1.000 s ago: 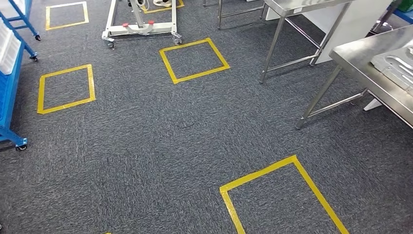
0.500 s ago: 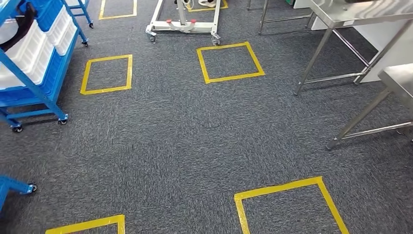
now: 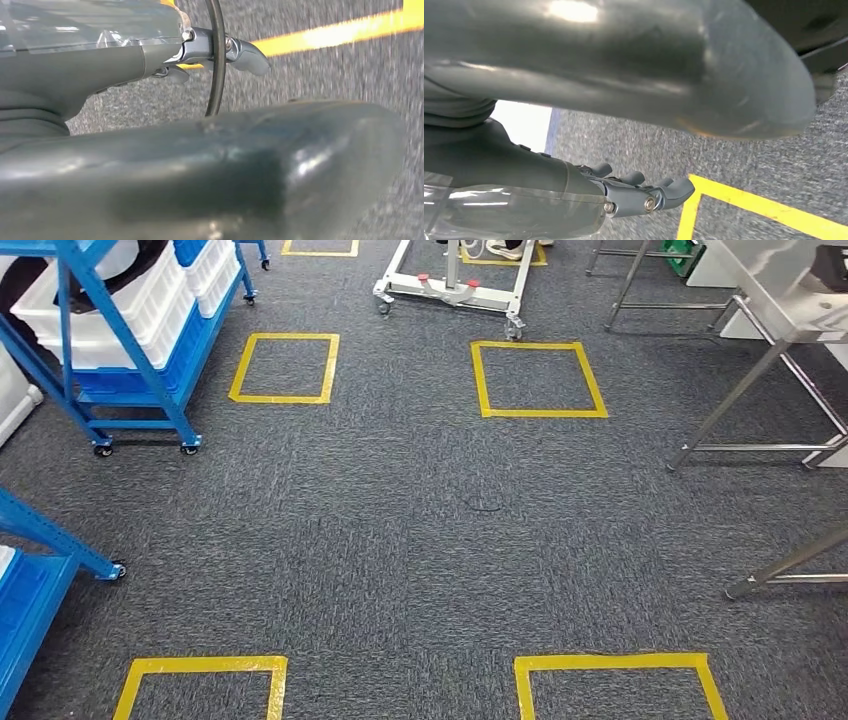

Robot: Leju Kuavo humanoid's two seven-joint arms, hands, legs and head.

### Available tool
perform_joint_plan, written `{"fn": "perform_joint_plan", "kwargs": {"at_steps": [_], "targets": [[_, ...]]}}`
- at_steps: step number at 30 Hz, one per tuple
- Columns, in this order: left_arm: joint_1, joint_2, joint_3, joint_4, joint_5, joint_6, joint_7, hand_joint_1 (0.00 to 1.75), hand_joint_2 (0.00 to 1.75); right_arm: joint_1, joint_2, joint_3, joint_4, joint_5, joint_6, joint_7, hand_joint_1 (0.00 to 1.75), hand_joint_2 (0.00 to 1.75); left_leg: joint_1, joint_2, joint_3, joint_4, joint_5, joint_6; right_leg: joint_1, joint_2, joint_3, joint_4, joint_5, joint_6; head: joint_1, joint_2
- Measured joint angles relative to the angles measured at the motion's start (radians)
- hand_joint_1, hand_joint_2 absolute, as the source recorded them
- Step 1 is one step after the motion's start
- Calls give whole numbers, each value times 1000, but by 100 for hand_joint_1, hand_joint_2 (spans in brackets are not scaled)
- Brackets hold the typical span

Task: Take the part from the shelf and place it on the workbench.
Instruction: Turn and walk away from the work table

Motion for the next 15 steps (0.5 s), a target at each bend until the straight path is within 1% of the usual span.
{"fn": "perform_joint_plan", "kwargs": {"at_steps": [1,2,3,4,5,6,7,8,9,10,11,12,13,14,15], "targets": [[0,-1,0,0,-1,0,-2,0,0,0,-1,-2,0,3,-2,0,0,0,-5,-16,3,0,-1,2,9,5,-1,-18,31,-12,0,0],[0,-3,-1,0,-3,0,-2,0,0,0,-3,-3,-1,5,-3,1,0,0,-8,-32,7,0,-1,4,21,17,16,-74,78,-27,0,0],[0,-6,-2,0,-4,0,-3,0,0,0,-5,-5,-2,7,-4,1,0,0,-9,-48,10,-1,-2,5,35,40,40,-147,125,-44,0,0],[-1,-10,-2,0,-5,0,-3,0,0,0,-9,-7,-2,9,-5,1,0,0,-10,-62,12,-1,-2,6,44,64,64,-213,160,-61,0,0],[-3,-14,-3,0,-5,0,-3,0,0,0,-12,-9,-3,10,-5,2,0,0,-9,-75,12,-2,-2,6,50,83,81,-260,181,-73,0,0],[-4,-17,-4,0,-6,0,-4,0,0,-2,-15,-11,-3,11,-5,3,0,0,-8,-87,9,-3,-1,4,52,94,88,-280,185,-82,0,0],[-3,-19,-5,0,-6,0,-4,0,0,-6,-17,-13,-3,13,-4,4,0,0,-7,-98,8,-6,1,1,51,89,91,-288,185,-87,0,0],[-1,-19,-5,0,-6,0,-4,0,0,-10,-16,-13,-3,14,-4,5,0,0,-8,-106,7,-9,2,-1,46,77,97,-301,189,-89,0,0],[1,-19,-6,0,-7,0,-4,0,0,-14,-15,-13,-3,15,-3,6,0,0,-11,-96,7,-8,1,-3,41,64,107,-318,195,-88,0,0],[3,-19,-6,0,-7,0,-4,0,0,-14,-14,-14,-3,16,-1,6,0,0,-14,-73,0,7,-11,-6,36,50,119,-338,202,-85,0,0],[2,-19,-6,0,-7,0,-4,0,0,-13,-13,-14,-3,17,0,7,0,0,-15,-42,-15,41,-32,-10,31,33,130,-355,207,-82,0,0],[0,-19,-6,0,-7,0,-4,0,0,-11,-13,-15,-3,17,1,7,0,0,-11,-9,-41,91,-61,-17,30,17,137,-362,207,-78,0,0],[-3,-18,-6,0,-7,0,-3,0,0,-8,-13,-17,-3,17,3,7,0,0,-5,11,-71,150,-89,-27,28,1,140,-364,205,-75,0,0],[-5,-18,-6,0,-7,0,-3,0,0,-7,-12,-19,-3,17,4,7,0,0,3,21,-98,200,-107,-37,25,-17,141,-361,200,-69,0,0],[-6,-17,-6,-1,-7,0,-3,0,0,-7,-12,-21,-3,17,4,7,0,0,11,28,-112,225,-108,-48,20,-34,142,-357,194,-61,0,0]]}}
